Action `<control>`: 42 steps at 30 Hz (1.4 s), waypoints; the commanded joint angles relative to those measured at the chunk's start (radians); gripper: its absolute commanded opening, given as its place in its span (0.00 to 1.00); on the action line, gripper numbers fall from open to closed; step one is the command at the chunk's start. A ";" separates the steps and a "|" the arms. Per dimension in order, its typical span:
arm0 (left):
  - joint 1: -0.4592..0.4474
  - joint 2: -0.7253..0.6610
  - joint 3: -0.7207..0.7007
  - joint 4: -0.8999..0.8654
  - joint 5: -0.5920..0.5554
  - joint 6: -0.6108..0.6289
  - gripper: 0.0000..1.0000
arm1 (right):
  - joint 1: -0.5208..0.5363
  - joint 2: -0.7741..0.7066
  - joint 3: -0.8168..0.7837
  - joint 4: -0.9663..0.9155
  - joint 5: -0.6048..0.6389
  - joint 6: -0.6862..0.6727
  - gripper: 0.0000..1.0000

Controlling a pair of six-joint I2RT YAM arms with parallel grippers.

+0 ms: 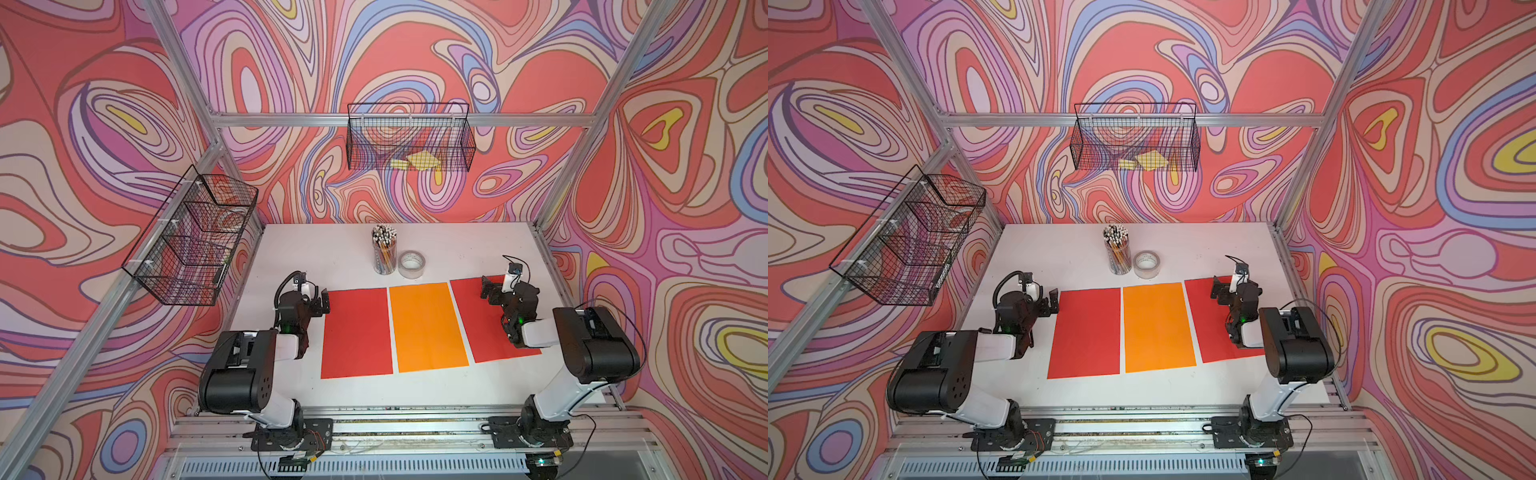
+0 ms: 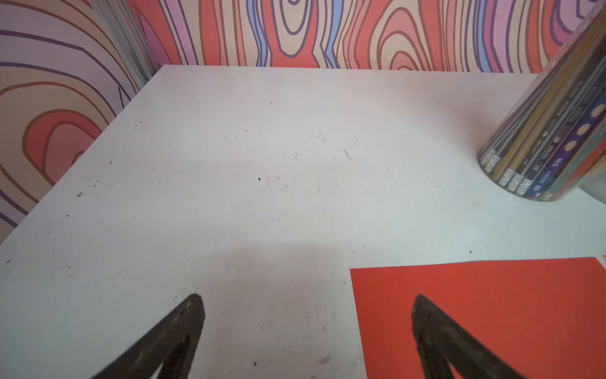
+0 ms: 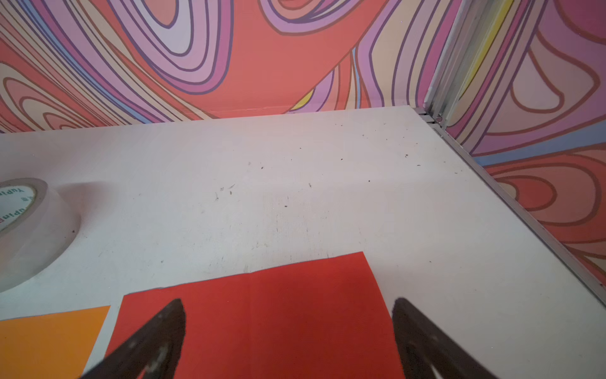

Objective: Fold the rectangular paper in half along the long edge
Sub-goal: Move the paper at the center of the board.

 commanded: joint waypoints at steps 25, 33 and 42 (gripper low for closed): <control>0.004 0.004 0.010 0.012 0.009 0.012 0.99 | -0.002 -0.005 0.015 -0.011 -0.004 -0.010 0.98; 0.005 0.004 0.017 0.001 0.009 0.013 0.99 | -0.001 -0.006 0.013 -0.010 -0.008 -0.008 0.98; 0.014 -0.251 0.353 -0.658 -0.269 -0.132 0.99 | -0.001 -0.135 0.156 -0.344 0.113 0.042 0.98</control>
